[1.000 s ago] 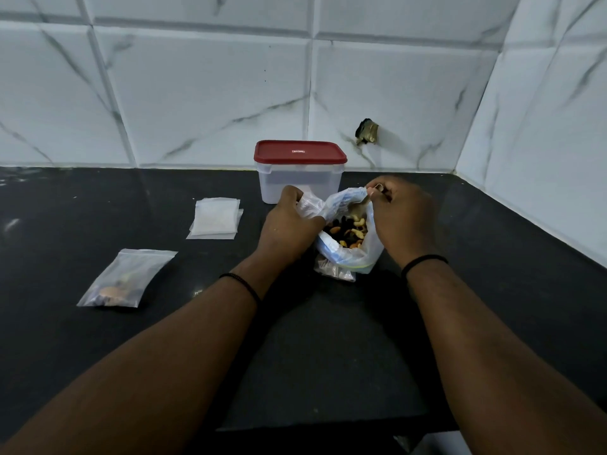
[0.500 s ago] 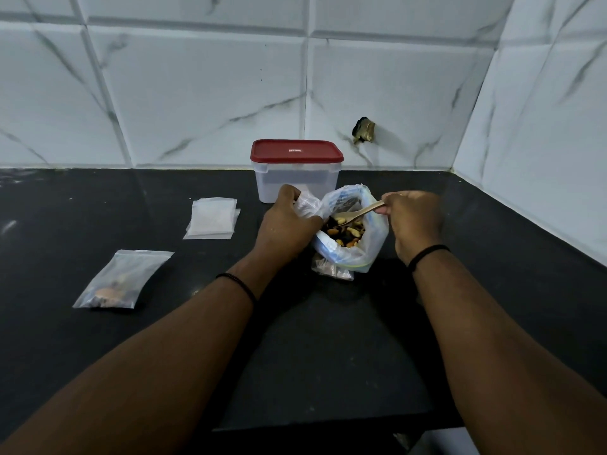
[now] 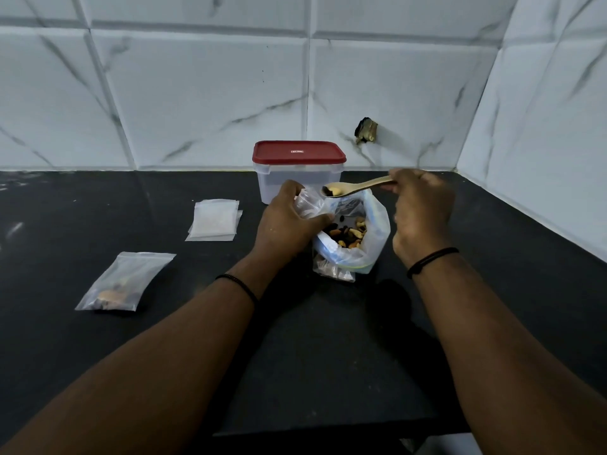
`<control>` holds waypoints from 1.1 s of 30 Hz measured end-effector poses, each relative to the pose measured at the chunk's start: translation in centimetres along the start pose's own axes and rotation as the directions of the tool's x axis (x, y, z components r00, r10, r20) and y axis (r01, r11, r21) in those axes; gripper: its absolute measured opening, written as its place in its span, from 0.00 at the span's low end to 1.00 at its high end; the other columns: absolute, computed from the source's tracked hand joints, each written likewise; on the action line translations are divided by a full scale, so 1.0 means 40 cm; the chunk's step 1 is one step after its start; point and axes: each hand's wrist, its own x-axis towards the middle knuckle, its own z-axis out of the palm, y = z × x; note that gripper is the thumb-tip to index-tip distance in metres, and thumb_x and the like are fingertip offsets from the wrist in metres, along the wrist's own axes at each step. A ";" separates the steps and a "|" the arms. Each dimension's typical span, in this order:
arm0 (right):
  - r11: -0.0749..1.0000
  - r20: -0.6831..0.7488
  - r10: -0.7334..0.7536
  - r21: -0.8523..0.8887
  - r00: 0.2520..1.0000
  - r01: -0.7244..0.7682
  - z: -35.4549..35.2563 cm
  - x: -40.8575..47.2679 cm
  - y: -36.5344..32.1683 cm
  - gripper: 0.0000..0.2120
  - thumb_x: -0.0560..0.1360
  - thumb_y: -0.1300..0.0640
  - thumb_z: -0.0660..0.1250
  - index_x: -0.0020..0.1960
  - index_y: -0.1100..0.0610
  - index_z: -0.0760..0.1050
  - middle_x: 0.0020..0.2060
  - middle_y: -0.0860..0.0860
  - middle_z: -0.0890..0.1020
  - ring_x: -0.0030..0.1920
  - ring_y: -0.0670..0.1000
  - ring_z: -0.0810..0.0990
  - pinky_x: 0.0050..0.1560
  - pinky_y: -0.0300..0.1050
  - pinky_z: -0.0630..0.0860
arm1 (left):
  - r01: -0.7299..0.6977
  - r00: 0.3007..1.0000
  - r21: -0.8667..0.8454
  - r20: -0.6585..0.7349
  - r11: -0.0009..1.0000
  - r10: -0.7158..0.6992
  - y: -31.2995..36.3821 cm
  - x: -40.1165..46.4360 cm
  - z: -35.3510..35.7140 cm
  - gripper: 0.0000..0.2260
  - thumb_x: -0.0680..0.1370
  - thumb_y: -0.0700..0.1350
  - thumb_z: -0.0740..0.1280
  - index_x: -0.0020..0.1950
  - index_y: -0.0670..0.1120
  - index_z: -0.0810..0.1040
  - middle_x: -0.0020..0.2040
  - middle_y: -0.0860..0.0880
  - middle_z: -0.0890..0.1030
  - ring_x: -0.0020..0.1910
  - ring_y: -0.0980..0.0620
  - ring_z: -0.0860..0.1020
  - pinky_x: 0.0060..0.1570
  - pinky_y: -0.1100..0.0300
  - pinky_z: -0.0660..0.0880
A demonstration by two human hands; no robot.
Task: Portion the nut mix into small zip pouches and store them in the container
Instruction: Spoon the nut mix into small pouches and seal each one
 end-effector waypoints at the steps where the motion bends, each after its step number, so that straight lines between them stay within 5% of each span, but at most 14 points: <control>1: 1.000 0.030 -0.027 -0.008 0.999 0.028 0.004 -0.008 -0.001 0.10 0.75 0.60 0.69 0.35 0.54 0.78 0.32 0.52 0.82 0.23 0.41 0.71 0.27 0.38 0.67 | -0.001 1.000 -0.006 0.003 1.000 0.001 -0.001 0.001 0.001 0.20 0.70 0.51 0.78 0.57 0.51 0.72 0.48 0.54 0.82 0.45 0.57 0.81 0.43 0.57 0.80; 4: 0.982 0.189 -0.170 -0.053 0.967 0.183 0.013 -0.026 -0.007 0.08 0.77 0.61 0.68 0.41 0.52 0.81 0.34 0.46 0.82 0.32 0.42 0.77 0.35 0.39 0.73 | -0.005 1.000 -0.053 -0.009 0.999 0.004 -0.006 0.006 0.004 0.21 0.70 0.51 0.78 0.57 0.51 0.72 0.48 0.53 0.82 0.45 0.57 0.82 0.43 0.58 0.79; 8: 0.847 0.530 -0.454 0.007 0.716 0.532 0.012 -0.038 -0.016 0.06 0.78 0.64 0.69 0.50 0.54 0.81 0.46 0.48 0.85 0.49 0.44 0.84 0.52 0.41 0.79 | 0.002 0.998 -0.206 -0.065 0.979 -0.016 -0.017 0.013 0.008 0.19 0.69 0.49 0.79 0.54 0.50 0.75 0.47 0.51 0.83 0.46 0.53 0.83 0.46 0.52 0.81; 11: 0.788 0.567 -0.534 0.066 0.627 0.612 0.008 -0.043 -0.023 0.06 0.77 0.64 0.69 0.52 0.58 0.82 0.47 0.47 0.85 0.52 0.44 0.84 0.55 0.38 0.78 | 0.023 0.994 -0.341 -0.089 0.940 -0.057 -0.023 0.016 0.009 0.20 0.66 0.50 0.80 0.52 0.51 0.76 0.48 0.47 0.84 0.49 0.45 0.84 0.50 0.40 0.81; 19: 0.817 0.551 -0.523 0.106 0.650 0.567 -0.009 -0.033 -0.028 0.07 0.77 0.65 0.68 0.54 0.61 0.82 0.47 0.51 0.85 0.51 0.45 0.84 0.54 0.38 0.78 | 0.039 0.994 -0.334 -0.086 0.942 -0.071 -0.016 0.012 0.006 0.19 0.66 0.49 0.79 0.51 0.49 0.75 0.46 0.48 0.82 0.47 0.47 0.83 0.50 0.40 0.81; 24: 0.908 0.235 -0.417 0.073 0.878 0.412 -0.012 -0.015 -0.020 0.04 0.79 0.61 0.68 0.49 0.55 0.81 0.38 0.45 0.83 0.33 0.41 0.76 0.35 0.35 0.72 | 0.056 0.994 -0.250 -0.080 0.967 -0.078 -0.018 0.014 0.003 0.19 0.67 0.51 0.78 0.52 0.50 0.74 0.47 0.49 0.83 0.47 0.48 0.83 0.50 0.42 0.81; 27: 0.912 0.068 -0.351 -0.200 0.934 0.357 -0.029 0.024 0.008 0.05 0.78 0.58 0.67 0.45 0.52 0.81 0.35 0.44 0.81 0.34 0.42 0.76 0.38 0.38 0.71 | 0.085 0.996 -0.114 -0.030 0.990 -0.089 -0.014 0.014 0.004 0.23 0.69 0.52 0.78 0.57 0.50 0.72 0.51 0.50 0.82 0.48 0.51 0.82 0.51 0.45 0.81; 30: 0.761 0.226 -0.362 -0.488 0.904 0.427 -0.035 0.041 0.041 0.05 0.78 0.57 0.68 0.47 0.52 0.82 0.41 0.45 0.83 0.41 0.43 0.79 0.41 0.34 0.72 | 0.114 0.994 -0.019 0.005 0.993 -0.113 -0.009 0.008 0.005 0.22 0.69 0.54 0.77 0.57 0.51 0.72 0.49 0.52 0.81 0.46 0.53 0.81 0.49 0.48 0.81; 33: 0.676 0.371 -0.384 -0.511 0.846 0.531 -0.022 0.046 0.072 0.05 0.78 0.58 0.69 0.50 0.52 0.84 0.45 0.45 0.85 0.44 0.44 0.82 0.46 0.32 0.75 | 0.119 0.993 0.027 0.010 0.993 -0.119 -0.004 0.004 0.002 0.20 0.68 0.52 0.76 0.55 0.51 0.71 0.47 0.51 0.81 0.45 0.51 0.81 0.49 0.46 0.81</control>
